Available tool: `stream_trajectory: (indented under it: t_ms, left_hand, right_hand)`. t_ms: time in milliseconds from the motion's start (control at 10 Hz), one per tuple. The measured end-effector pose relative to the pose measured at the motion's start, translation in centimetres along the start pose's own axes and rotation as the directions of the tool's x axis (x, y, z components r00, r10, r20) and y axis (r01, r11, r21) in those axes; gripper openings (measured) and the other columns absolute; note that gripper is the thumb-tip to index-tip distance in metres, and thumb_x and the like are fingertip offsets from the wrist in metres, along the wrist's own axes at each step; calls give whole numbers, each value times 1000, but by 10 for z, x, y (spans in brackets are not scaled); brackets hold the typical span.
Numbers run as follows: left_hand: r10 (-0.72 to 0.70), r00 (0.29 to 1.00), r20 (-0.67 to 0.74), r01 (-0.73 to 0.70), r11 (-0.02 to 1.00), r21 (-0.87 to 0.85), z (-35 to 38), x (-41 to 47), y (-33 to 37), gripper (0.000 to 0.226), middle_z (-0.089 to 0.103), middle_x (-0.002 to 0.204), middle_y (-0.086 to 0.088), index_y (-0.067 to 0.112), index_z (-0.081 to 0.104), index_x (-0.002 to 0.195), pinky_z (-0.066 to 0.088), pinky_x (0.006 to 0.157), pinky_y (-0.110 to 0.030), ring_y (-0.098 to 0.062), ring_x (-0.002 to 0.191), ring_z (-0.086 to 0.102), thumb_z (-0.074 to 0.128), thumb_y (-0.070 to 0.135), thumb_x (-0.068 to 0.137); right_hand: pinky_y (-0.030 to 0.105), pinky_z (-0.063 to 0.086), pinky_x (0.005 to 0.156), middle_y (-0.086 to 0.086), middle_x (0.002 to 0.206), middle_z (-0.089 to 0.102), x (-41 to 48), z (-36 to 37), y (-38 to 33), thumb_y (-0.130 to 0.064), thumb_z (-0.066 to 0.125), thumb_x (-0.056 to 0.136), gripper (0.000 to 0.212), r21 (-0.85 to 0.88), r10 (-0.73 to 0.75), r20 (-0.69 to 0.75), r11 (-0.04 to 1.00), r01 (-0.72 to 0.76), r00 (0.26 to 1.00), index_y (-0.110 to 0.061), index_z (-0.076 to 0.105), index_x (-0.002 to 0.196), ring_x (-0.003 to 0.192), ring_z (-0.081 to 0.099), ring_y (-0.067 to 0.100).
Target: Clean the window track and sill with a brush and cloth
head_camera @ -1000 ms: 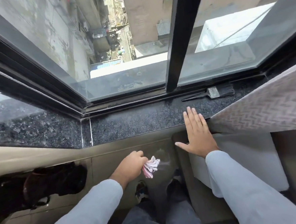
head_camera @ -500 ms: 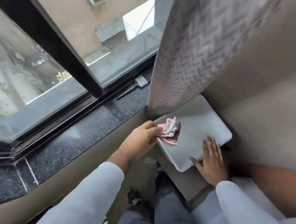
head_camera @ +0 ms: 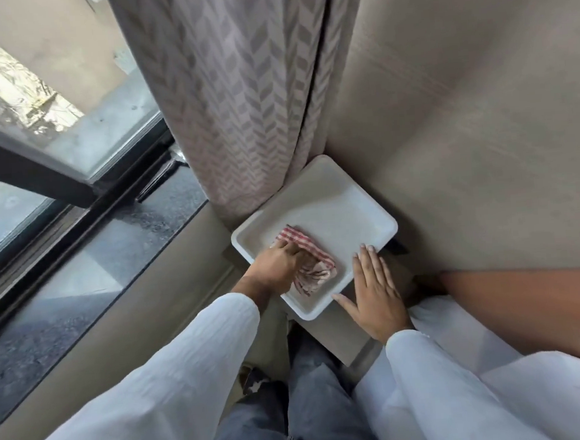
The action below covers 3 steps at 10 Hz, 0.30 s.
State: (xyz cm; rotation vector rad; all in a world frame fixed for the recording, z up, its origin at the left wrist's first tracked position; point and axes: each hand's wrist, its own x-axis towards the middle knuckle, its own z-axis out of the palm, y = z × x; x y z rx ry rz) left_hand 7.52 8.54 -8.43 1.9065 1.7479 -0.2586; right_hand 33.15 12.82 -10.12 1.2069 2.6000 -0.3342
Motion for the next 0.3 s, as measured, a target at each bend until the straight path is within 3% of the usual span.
stream_trajectory:
  t_ms: [100, 200, 300]
  left_hand:
    - [-21, 1000, -3, 21, 1000, -21, -10, -7, 4, 53, 67, 127, -1, 20, 67, 131, 54, 91, -38, -27, 122, 59, 60, 26, 78]
    - [-30, 980, -197, 20, 999, -49, -25, -32, -8, 59, 69, 132, -3, 17, 71, 125, 49, 96, -38, -27, 127, 59, 47, 34, 74]
    - [-86, 928, -364, 62, 995, -78, -29, -54, -24, 59, 65, 138, -11, 8, 69, 127, 46, 109, -45, -34, 134, 55, 52, 30, 76]
  right_hand:
    - [50, 14, 129, 23, 173, 20, 2, -2, -3, -77, 30, 97, 103, 7, -16, 13, 1000, 16, 1000, 4, 27, 161, 162, 17, 35]
    - [48, 12, 129, 21, 174, 16, 18, -15, -21, -80, 23, 97, 105, -8, -103, 14, 995, 103, 995, 1, 22, 163, 163, 13, 33]
    - [46, 10, 129, 20, 175, 15, 33, -33, -47, -78, 29, 96, 104, -6, -218, 2, 976, 218, 976, 0, 17, 165, 163, 13, 32]
